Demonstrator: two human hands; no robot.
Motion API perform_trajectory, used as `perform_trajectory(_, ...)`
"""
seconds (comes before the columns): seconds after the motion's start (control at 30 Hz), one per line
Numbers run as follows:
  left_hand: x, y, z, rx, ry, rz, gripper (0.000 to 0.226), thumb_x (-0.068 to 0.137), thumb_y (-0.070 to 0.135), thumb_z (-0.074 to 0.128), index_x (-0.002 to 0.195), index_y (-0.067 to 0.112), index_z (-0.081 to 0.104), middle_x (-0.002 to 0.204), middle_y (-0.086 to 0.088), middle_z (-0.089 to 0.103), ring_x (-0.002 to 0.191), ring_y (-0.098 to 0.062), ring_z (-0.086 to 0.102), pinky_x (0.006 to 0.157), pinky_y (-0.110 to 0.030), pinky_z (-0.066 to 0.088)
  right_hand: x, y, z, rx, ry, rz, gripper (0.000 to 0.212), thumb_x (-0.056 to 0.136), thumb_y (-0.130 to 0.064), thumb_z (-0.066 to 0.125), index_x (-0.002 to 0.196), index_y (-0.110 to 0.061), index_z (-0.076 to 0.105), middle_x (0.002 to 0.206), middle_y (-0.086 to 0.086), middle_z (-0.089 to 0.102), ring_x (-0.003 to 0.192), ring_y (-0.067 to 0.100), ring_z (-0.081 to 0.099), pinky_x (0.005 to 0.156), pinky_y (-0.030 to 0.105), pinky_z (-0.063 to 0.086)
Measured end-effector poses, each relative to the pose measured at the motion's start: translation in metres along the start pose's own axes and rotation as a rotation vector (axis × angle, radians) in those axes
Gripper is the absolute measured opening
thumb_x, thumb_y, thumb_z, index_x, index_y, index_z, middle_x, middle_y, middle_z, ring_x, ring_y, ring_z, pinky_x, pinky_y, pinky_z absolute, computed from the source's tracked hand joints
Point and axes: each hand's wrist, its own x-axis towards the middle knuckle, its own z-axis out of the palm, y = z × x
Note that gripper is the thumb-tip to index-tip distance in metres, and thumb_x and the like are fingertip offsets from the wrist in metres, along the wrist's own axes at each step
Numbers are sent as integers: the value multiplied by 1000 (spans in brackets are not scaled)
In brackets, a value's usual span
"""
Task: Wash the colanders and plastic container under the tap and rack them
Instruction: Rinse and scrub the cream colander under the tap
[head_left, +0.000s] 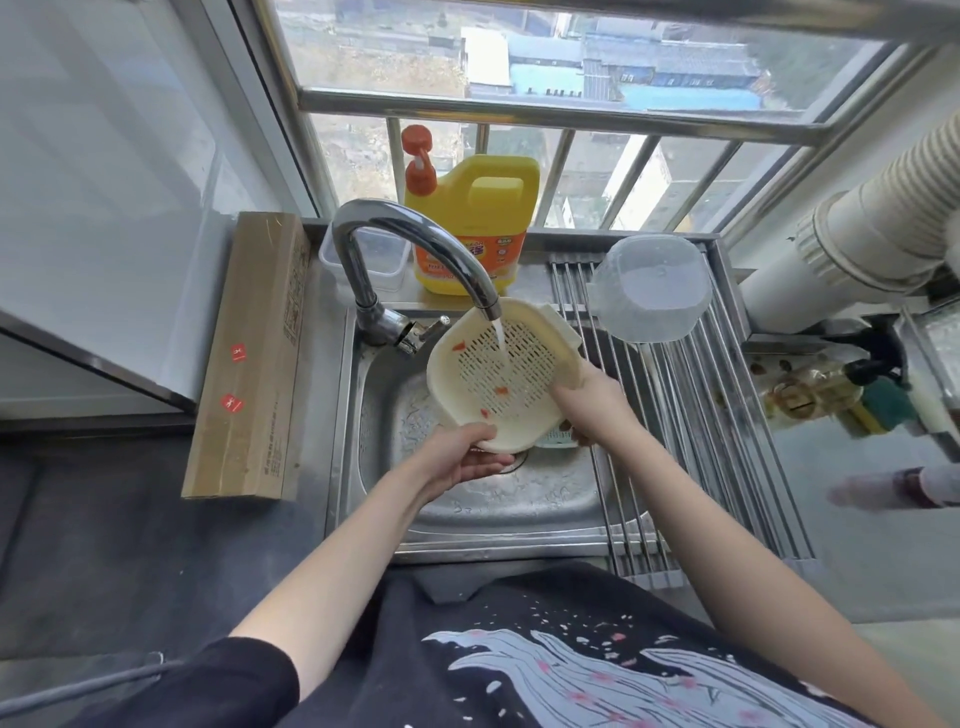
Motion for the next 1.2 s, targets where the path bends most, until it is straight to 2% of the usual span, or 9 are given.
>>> perform_trajectory(0.2,6,3,-12,335,63,95,59,82,29,73,128,8,43,99,-15,70,78,-27,73,62,-31,60,6,30,11,309,138,-106,39,98,-17,36,135,-26,42,93,8,63,53,21,67,45,35,56)
perform_trajectory(0.43,11,15,-22,522,327,315,70,79,29,75,136,14,39,102,-8,62,75,-23,71,69,-38,60,5,55,13,-222,295,-345,77,87,0,46,141,-47,18,88,4,59,71,23,57,58,31,45)
perform_trajectory(0.57,9,22,-21,759,333,424,68,66,49,74,126,30,48,98,-1,67,80,-19,70,73,-43,59,13,51,17,-11,242,-259,55,95,-17,47,144,-36,31,107,9,66,86,24,64,71,36,56)
perform_trajectory(0.63,8,24,-21,782,344,427,54,75,42,69,124,27,51,97,-5,67,69,-20,70,62,-40,60,13,41,16,78,170,-256,41,99,-25,46,139,-26,47,118,3,64,97,17,62,75,18,52)
perform_trajectory(0.73,11,26,-30,708,412,313,44,87,27,56,129,16,51,92,-12,66,47,-18,61,47,-32,56,17,31,15,213,42,-100,26,100,-26,43,119,-19,59,75,1,61,54,8,55,36,12,38)
perform_trajectory(0.87,14,24,-43,736,309,134,22,89,27,55,107,16,56,76,-10,64,41,-14,50,39,-22,45,24,26,21,257,-78,38,30,100,-29,43,110,-8,62,53,2,47,35,9,38,35,20,27)
perform_trajectory(1.07,25,5,-50,482,183,-48,24,88,-1,39,107,-2,54,60,-10,47,34,-11,40,40,-22,43,17,5,30,-538,411,-531,20,89,-12,56,108,-8,57,93,8,63,78,28,61,58,32,43)
perform_trajectory(1.13,27,-1,-49,455,146,-76,21,88,-1,41,104,-2,55,58,-10,48,35,-10,38,41,-23,43,9,-10,40,-781,209,-646,18,85,-1,53,101,-3,60,99,13,60,85,31,60,61,32,42)
perform_trajectory(1.2,27,-8,-44,431,90,-99,17,91,2,42,102,0,55,59,-8,47,35,-8,37,38,-20,41,1,-22,53,-850,-119,-362,25,90,0,46,111,-3,59,111,13,60,98,31,60,70,34,46)
